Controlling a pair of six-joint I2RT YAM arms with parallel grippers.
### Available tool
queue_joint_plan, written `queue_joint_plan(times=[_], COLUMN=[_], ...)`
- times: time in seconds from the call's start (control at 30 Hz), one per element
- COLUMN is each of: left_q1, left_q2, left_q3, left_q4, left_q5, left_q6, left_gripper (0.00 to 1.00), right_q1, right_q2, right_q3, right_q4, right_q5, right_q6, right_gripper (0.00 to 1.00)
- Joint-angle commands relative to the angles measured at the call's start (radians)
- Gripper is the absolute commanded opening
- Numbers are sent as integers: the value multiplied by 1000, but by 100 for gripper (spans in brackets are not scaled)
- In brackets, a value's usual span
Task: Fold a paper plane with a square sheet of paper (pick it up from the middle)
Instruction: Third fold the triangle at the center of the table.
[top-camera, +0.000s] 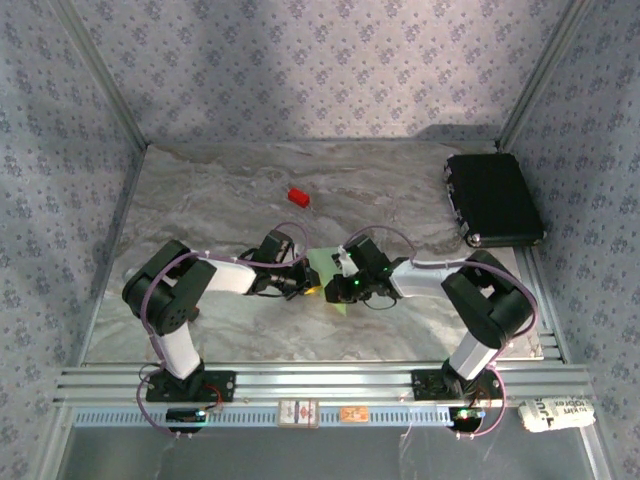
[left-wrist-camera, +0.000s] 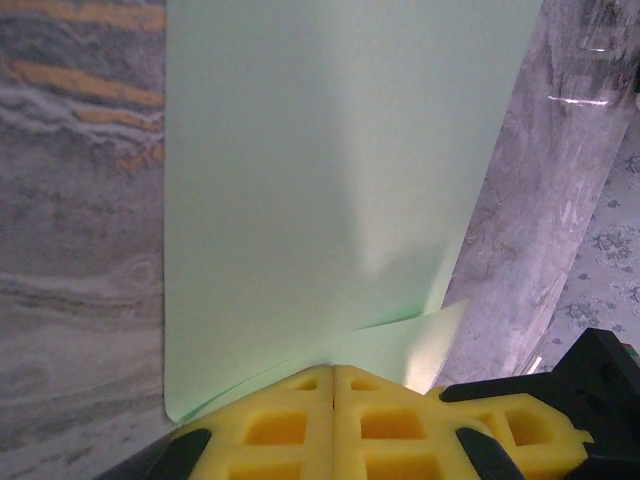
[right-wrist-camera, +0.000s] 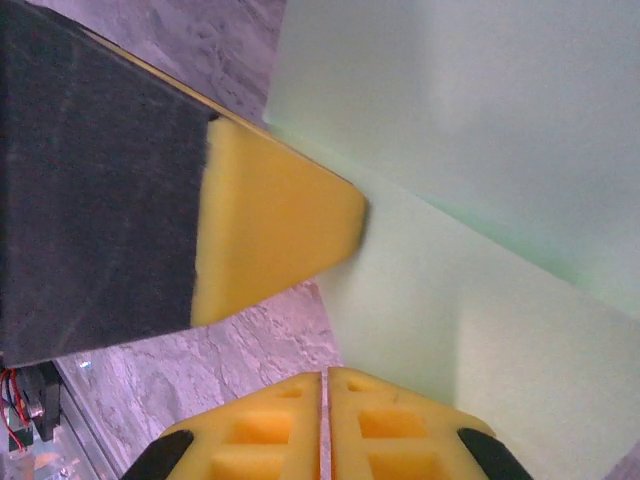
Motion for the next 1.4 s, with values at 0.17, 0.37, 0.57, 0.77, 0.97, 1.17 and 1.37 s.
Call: queue_joint_plan(times=[0.17,0.37,0.57,0.77,0.97,1.17,1.37], left_q1=[6,10,12,13,14,17,19], left_q2=[44,43,43,40,41,40,40], left_q3=[-11,-7,-6,-6,-8,-6,-6], left_q4=[-103,-112,-115,-124,-128,-129,-130], left_q5=[-39,-40,-40,-42,-44,-43,-45], left_q6=[17,21,23,24,24,25,26], left_gripper=[0,0,0,0,0,0,0], right_q1=[6,4,3,4,4,-8,-21], right_q2=[-31,-56,-95,-118,-152,-166,-212], right_q3=[-70,-87,-102,-138,-175,-200,-227], right_q4=[-36,-56,-74,-97,-126,-154,-157], right_q5=[16,27,25,27,31,39,31], right_q6=[18,10,5,-4,-20,-29,-18], right_gripper=[11,11,11,10,9,9,9])
